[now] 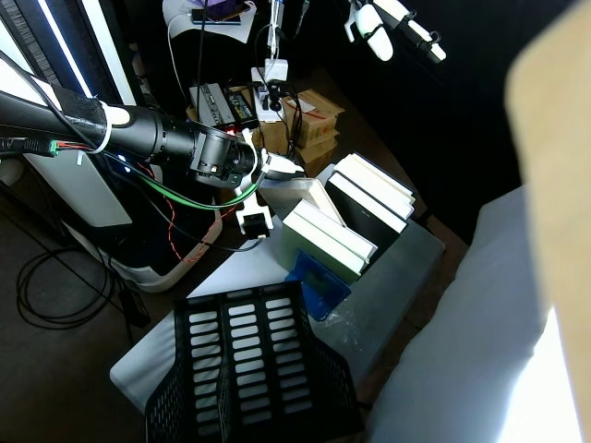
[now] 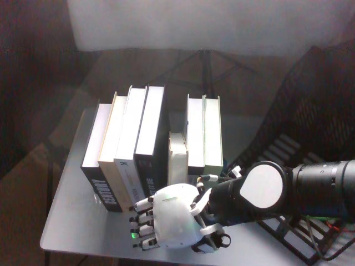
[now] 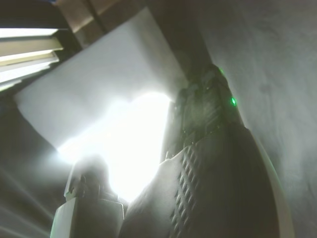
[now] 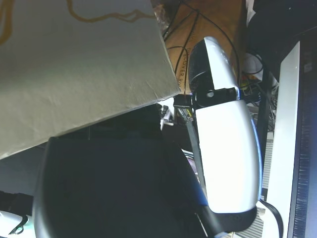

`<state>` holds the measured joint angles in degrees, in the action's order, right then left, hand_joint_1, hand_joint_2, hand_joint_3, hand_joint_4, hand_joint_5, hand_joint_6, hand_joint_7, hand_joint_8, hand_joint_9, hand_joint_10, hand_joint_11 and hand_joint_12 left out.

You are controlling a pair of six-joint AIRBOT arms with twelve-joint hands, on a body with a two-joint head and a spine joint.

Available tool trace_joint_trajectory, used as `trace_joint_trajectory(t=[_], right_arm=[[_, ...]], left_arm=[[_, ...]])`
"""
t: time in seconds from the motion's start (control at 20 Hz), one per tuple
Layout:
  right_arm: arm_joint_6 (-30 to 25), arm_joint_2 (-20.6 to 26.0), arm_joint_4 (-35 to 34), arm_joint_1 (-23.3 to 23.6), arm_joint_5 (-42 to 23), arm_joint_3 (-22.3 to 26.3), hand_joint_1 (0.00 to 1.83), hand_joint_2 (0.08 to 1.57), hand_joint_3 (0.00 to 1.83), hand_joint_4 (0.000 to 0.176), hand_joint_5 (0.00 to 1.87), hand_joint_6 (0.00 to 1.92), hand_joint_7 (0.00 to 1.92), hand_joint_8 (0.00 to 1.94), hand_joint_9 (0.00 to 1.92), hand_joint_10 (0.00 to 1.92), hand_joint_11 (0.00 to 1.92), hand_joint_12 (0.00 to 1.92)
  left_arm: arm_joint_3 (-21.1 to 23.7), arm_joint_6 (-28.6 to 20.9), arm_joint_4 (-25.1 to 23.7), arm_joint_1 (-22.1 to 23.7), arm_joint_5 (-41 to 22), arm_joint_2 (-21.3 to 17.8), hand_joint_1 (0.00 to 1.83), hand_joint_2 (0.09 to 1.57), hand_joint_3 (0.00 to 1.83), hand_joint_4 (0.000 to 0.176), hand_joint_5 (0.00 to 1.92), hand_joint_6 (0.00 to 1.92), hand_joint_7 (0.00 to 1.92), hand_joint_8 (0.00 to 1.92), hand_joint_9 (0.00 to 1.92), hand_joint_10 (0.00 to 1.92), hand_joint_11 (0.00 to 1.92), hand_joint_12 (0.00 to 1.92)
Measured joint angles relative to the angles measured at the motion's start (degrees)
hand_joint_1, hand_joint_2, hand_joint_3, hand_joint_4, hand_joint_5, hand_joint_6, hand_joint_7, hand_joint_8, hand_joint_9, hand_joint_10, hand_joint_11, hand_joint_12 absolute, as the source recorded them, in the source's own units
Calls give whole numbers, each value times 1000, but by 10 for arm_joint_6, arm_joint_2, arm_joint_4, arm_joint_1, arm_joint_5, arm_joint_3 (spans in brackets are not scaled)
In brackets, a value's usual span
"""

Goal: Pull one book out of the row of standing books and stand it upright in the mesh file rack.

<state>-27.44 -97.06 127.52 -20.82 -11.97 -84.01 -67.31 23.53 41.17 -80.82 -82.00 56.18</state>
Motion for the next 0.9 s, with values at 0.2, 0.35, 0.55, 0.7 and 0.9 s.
trace_joint_trajectory(t=[0.2,0.35,0.55,0.7,0.9], right_arm=[[0,1,0,0,0,1,975,1130,0,0,207,3,162,6,125,9,0,694],[0,2,-2,0,-1,1,975,1130,0,0,207,2,162,6,126,9,0,694],[0,4,-4,0,-4,2,975,1130,0,0,207,2,162,6,126,8,0,693],[0,5,-9,0,-5,2,975,1130,0,0,207,2,162,5,126,8,0,692],[0,5,-9,0,-5,2,975,1130,0,0,207,2,162,5,126,7,0,692]], left_arm=[[0,0,-2,0,1,0,223,1403,0,45,48,2,0,0,0,0,0,1],[-1,0,-3,0,1,0,249,1403,0,39,65,8,0,0,0,0,0,0],[-6,0,-7,7,1,0,193,1404,0,59,48,0,0,0,0,0,0,0],[-7,1,-7,8,1,0,195,1410,0,57,42,8,0,0,10,9,3,584],[-11,1,-8,9,2,0,202,1398,0,67,54,11,27,4,8,24,0,1261]])
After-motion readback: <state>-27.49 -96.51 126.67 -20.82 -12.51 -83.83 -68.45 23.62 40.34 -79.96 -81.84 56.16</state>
